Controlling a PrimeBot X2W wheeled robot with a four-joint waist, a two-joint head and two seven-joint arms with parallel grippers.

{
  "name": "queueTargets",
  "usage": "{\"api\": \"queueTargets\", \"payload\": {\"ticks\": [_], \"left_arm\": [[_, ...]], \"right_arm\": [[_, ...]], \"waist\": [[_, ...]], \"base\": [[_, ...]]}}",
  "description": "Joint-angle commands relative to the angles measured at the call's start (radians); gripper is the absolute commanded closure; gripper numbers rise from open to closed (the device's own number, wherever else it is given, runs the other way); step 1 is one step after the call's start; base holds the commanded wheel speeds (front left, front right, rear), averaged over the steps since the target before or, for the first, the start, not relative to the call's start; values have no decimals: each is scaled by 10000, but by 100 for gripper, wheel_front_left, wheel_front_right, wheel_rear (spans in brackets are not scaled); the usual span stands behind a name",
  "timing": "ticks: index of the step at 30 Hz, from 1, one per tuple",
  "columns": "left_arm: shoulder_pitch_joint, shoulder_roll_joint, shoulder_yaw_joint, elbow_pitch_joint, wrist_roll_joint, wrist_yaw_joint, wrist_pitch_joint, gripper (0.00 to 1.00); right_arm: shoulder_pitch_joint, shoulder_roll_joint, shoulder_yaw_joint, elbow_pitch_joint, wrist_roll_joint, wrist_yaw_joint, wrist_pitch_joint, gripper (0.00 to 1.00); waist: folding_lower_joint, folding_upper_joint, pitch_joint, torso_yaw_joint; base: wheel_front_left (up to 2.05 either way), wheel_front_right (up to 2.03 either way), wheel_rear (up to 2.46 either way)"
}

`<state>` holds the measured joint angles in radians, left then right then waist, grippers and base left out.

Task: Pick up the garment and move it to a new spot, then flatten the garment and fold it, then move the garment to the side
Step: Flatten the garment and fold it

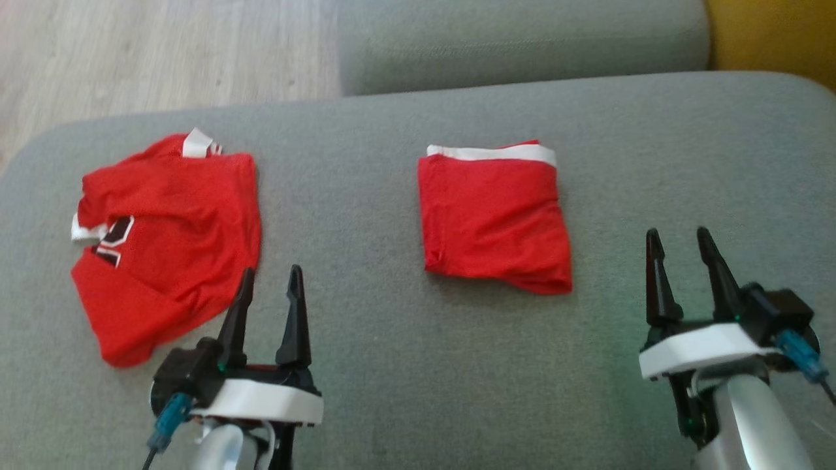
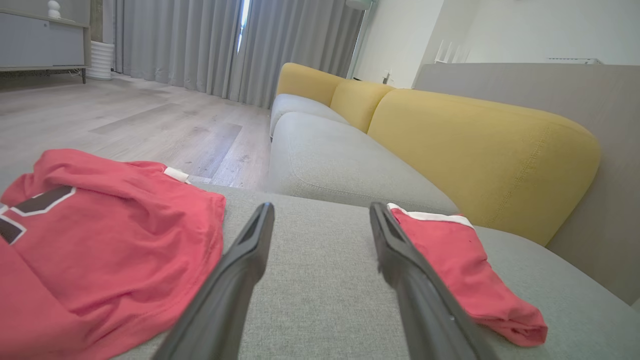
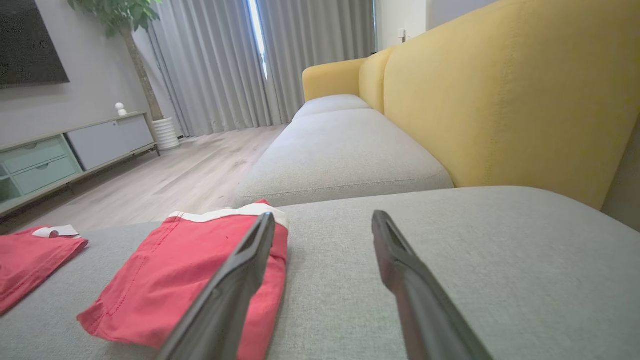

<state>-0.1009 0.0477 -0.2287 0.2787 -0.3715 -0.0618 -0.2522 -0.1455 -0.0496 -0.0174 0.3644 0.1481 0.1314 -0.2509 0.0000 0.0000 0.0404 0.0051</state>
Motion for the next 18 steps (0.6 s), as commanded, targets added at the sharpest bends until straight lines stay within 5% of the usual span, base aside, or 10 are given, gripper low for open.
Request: {"api": "queueTargets", "payload": {"ticks": [1,8,18], "left_arm": [[-626,27,178,-390,-71,0,-95,0],[-1338,27,-303,-707,-755,139,-95,0],[-2290,26,-1467,-1071,-1335,451,-95,0]], "right_arm": [[-662,-9,317,-359,-141,-7,-108,99],[-2181,-134,272,502,-465,-7,46,100],[-4797,-764,647,3437,-579,-7,181,100]], "waist": [[0,0,341,249],[0,0,1522,1006],[0,0,2685,2191]], "base": [[0,0,0],[0,0,0],[0,0,0]]}}
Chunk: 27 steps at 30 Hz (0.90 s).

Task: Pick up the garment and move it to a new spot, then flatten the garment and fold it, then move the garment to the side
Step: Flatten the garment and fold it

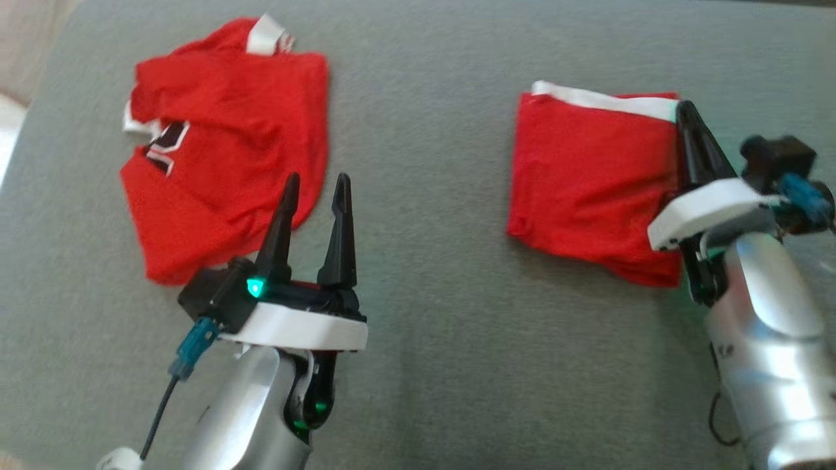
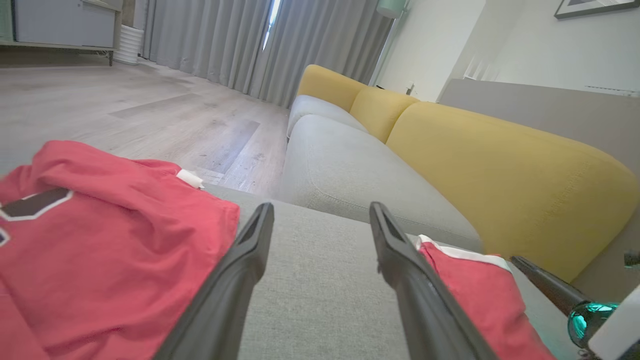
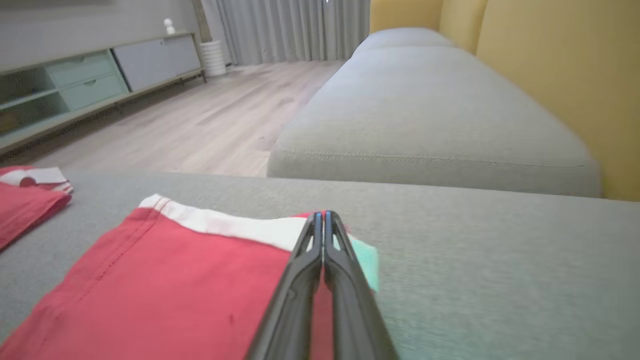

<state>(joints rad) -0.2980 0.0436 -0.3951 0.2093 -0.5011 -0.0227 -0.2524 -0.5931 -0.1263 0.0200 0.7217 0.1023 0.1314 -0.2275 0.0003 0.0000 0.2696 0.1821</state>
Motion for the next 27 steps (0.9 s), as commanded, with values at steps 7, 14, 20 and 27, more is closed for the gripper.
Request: {"api": "queueTargets", "payload": {"ticks": [7,14,20,27], "left_arm": [[-494,66,-173,-414,-158,198,-93,0],[-472,66,-125,-313,-131,251,-93,0],[-401,66,-84,-250,-142,237,-93,0],[-365,66,-36,-189,-141,245,-93,0]], "right_arm": [[-1292,-124,542,2228,-254,-7,-64,100],[-1821,245,902,2527,-429,-7,-330,100],[-1373,661,2216,2311,-20,-7,-339,100],[-1391,753,3825,3255,1322,-7,-87,100]], "waist": [[-3,0,705,816],[-3,0,560,826],[-3,0,280,725],[-3,0,65,624]], "base": [[0,0,0],[0,0,0],[0,0,0],[0,0,0]]}}
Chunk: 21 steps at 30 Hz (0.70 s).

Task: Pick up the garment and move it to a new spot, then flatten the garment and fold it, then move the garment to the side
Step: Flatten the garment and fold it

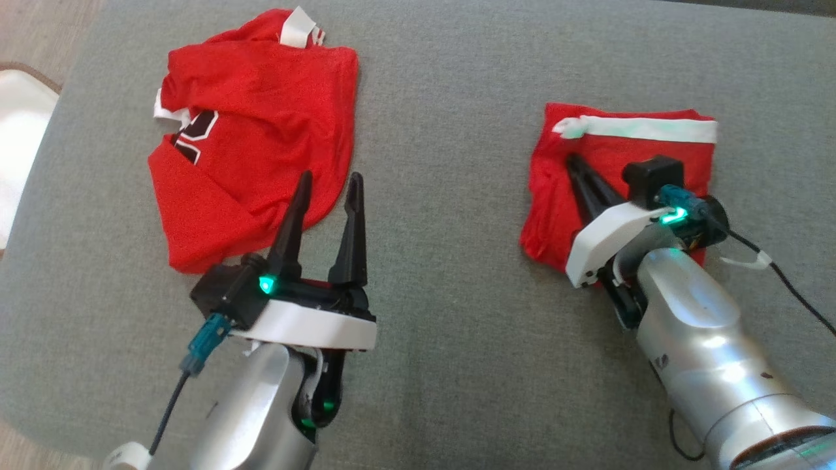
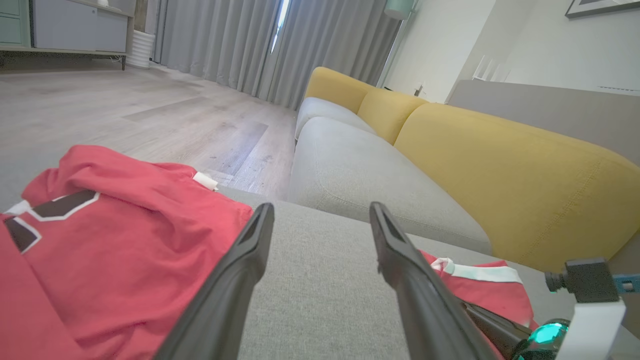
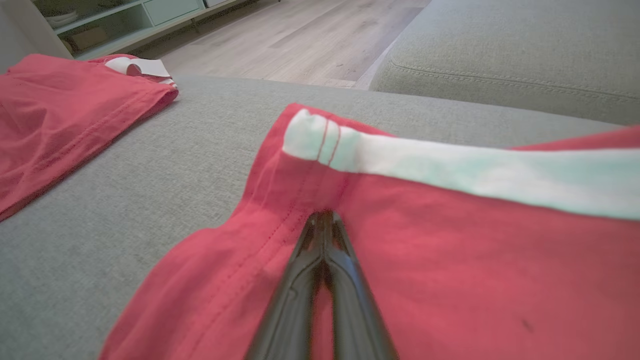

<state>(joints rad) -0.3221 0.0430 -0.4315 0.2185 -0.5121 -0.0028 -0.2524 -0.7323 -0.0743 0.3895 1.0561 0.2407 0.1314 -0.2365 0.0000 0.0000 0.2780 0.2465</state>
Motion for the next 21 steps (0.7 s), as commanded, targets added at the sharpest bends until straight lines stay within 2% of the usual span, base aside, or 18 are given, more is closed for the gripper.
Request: {"api": "queueTargets", "payload": {"ticks": [1,7,11,19,20,21], "left_arm": [[-108,72,388,-301,6,47,-93,0],[94,72,804,-325,297,-27,-93,0],[282,72,1201,-231,411,-60,-93,0],[801,72,2004,-98,695,-287,-93,0],[884,72,2084,-76,710,-312,-93,0],[964,72,2151,-49,728,-340,-93,0]], "right_arm": [[-11,235,328,-124,173,-7,-23,100],[-109,237,686,-785,952,-7,-235,100],[278,0,128,-2155,1072,-7,-247,100],[1791,-258,-1479,-4183,363,-7,-250,98],[1962,-258,-1733,-4419,248,-7,-251,18],[2149,-244,-1987,-4664,133,-7,-251,0]], "waist": [[0,0,-61,-67],[0,0,-486,-521],[0,0,-921,-995],[0,0,-1748,-1921],[0,0,-1831,-2002],[0,0,-1918,-2074]], "base": [[0,0,0],[0,0,0],[0,0,0],[0,0,0],[0,0,0],[0,0,0]]}}
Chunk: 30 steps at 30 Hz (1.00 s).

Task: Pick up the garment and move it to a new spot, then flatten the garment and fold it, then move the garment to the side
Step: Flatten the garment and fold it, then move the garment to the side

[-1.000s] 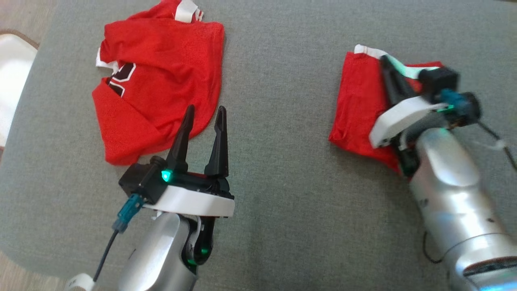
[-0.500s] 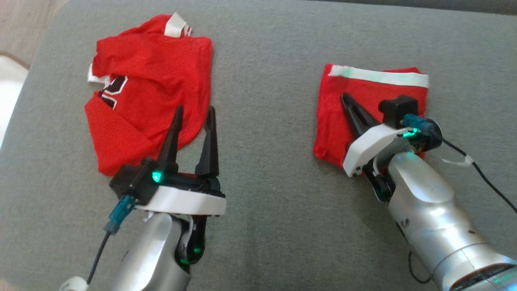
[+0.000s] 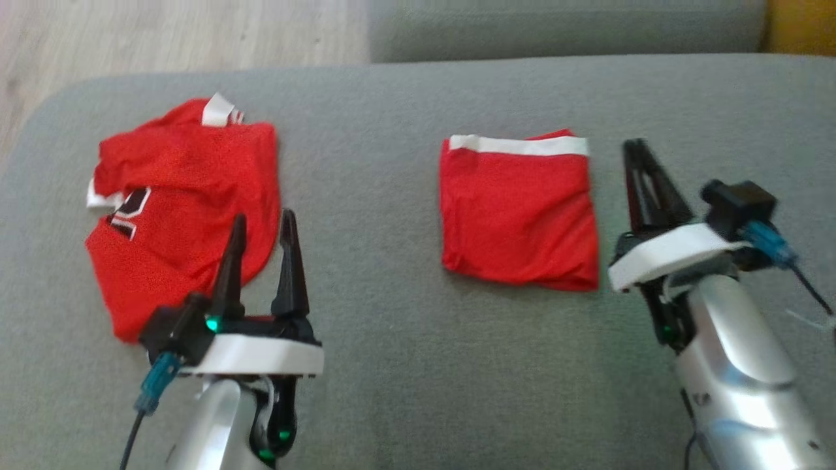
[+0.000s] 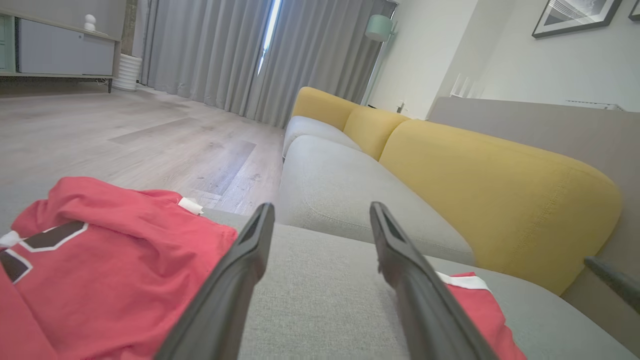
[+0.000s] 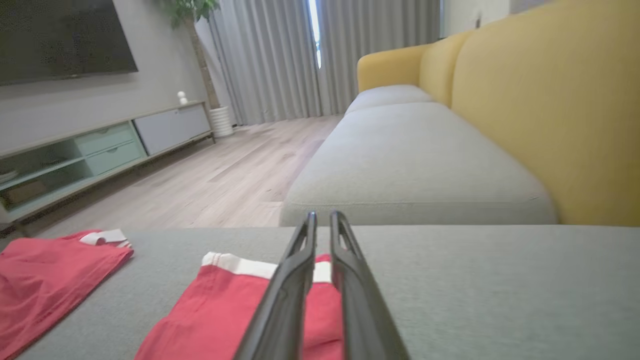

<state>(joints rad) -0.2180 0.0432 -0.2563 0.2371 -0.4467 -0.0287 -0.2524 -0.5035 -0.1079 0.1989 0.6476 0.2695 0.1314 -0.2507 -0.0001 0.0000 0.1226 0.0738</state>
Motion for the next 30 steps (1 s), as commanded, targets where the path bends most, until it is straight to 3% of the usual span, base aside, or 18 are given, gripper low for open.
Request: {"api": "queueTargets", "payload": {"ticks": [1,11,19,30], "left_arm": [[4,70,454,-212,87,-107,-94,0],[838,70,727,118,267,-355,-94,0],[1376,70,972,214,550,-498,-94,0],[1394,70,910,265,613,-567,-94,0]], "right_arm": [[65,124,-333,-819,-242,-7,-109,0],[2508,557,-1734,-2808,-737,-7,-110,0],[3467,573,-1398,-3052,-631,-7,-110,0],[3562,575,-1443,-3044,-469,-7,-110,0]], "waist": [[1,0,-448,-412],[1,0,-1068,-858],[1,0,-1201,-1012],[1,0,-1206,-855]], "base": [[0,0,0],[0,0,0],[0,0,0],[0,0,0]]}}
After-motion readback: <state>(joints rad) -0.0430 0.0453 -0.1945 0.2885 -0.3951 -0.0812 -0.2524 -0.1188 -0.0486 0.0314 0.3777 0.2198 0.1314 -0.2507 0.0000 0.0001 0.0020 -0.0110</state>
